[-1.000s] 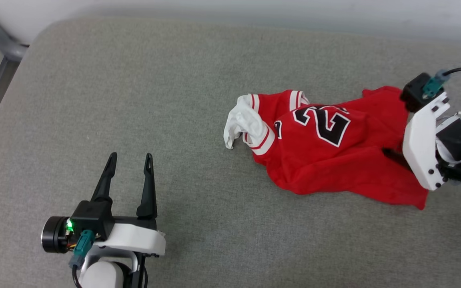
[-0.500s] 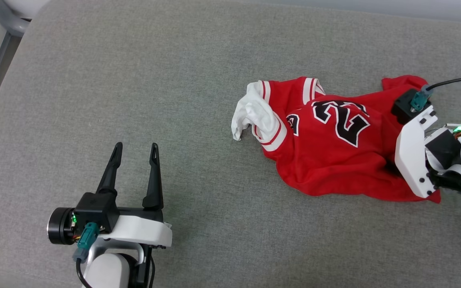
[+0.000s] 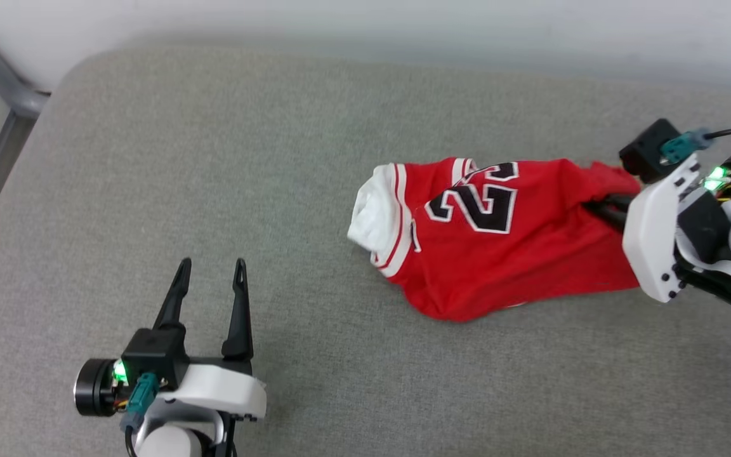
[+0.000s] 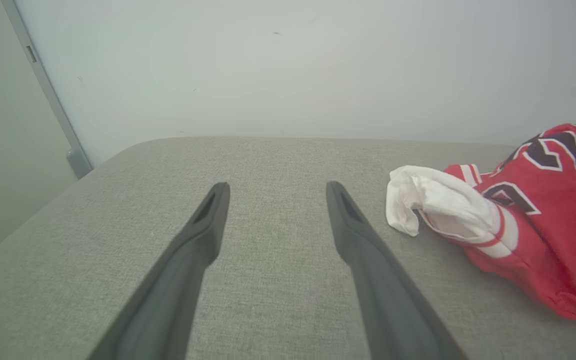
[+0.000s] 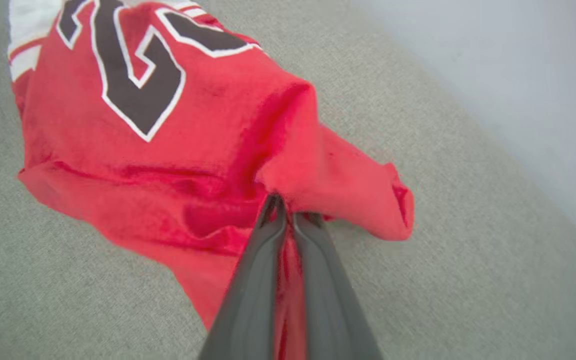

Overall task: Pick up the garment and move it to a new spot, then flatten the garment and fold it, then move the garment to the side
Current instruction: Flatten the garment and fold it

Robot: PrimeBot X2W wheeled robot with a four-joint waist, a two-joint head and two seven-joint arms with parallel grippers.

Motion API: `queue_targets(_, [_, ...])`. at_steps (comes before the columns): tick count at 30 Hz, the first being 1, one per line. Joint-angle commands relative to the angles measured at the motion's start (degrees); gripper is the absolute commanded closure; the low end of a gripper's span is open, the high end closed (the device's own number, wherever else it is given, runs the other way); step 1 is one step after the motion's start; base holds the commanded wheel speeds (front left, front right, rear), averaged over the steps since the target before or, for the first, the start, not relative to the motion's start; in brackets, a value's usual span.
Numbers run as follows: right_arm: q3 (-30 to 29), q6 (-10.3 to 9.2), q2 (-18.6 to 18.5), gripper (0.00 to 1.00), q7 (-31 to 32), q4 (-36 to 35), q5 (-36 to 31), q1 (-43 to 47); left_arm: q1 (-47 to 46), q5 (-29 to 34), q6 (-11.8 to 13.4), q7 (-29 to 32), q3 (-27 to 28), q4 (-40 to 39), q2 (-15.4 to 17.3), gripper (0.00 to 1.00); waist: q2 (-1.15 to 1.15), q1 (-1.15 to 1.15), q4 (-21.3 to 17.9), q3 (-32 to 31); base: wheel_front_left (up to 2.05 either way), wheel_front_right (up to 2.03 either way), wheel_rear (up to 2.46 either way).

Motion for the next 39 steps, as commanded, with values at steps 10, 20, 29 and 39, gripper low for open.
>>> queue_targets(10, [-8.5, -0.04, -9.4, 1.0, -3.5, -15.0, 2.0, 15.5, 5.5, 0.7, -0.1, -0.1, 1.3, 0.4, 0.0, 0.0, 0.0, 0.0, -3.6, -8.0, 0.0, 0.0, 0.0])
queue_targets(20, [-21.9, -0.04, -4.9, 1.0, -4.3, -12.9, 2.1, 48.0, 7.9, 1.0, -0.4, -0.1, 1.9, 1.2, 0.0, 0.0, 0.0, 0.0, -5.1, -10.7, 0.0, 0.0, 0.0])
queue_targets(29, [-30.2, -0.07, 4.6, 0.14, -5.4, -9.0, -2.7, 59.7, 8.1, 0.9, -0.4, -0.1, 2.3, 1.6, 0.0, 0.0, 0.0, 0.0, -5.5, -10.4, 0.0, 0.0, 0.0])
queue_targets(39, [-48.1, -0.04, 4.8, 0.0, -7.1, -24.2, -8.3, 56.1, 7.4, 1.4, -0.6, -0.1, 2.0, 1.5, 0.0, 0.0, 0.0, 0.0, -5.5, -9.8, 0.0, 0.0, 0.0])
